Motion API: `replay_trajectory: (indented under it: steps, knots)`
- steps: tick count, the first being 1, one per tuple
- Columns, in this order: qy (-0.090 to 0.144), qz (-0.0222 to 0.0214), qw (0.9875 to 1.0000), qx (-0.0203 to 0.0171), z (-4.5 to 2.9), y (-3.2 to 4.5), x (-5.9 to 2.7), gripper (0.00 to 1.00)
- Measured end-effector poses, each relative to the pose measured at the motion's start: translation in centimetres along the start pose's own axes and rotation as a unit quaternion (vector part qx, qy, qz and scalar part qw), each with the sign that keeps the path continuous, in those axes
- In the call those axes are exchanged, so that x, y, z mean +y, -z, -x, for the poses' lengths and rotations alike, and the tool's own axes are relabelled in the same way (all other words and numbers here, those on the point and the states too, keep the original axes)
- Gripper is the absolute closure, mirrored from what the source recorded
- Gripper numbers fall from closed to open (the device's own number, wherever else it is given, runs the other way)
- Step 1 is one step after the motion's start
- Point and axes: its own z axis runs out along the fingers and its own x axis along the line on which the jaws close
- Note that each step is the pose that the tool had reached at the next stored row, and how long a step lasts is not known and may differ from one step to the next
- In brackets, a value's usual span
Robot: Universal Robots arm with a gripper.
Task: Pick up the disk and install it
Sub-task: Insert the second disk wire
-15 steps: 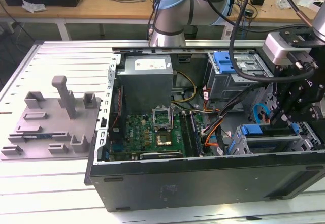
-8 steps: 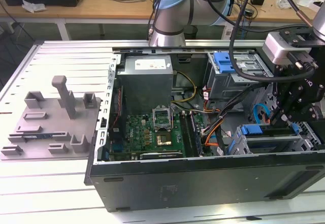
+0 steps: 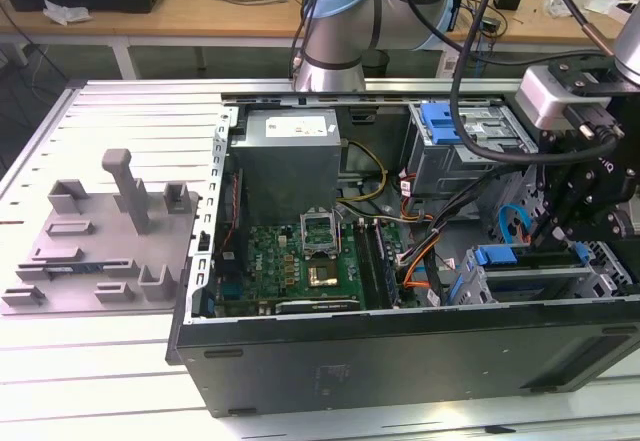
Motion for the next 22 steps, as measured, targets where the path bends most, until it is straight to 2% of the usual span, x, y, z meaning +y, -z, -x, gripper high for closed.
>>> replay_trajectory:
  steps: [16,22]
  knots:
    - [0.0,0.0,1.0,0.0,0.0,-0.4,0.0,0.84]
    - [0.0,0.0,1.0,-0.0001,0.01,0.01,0.0,0.84]
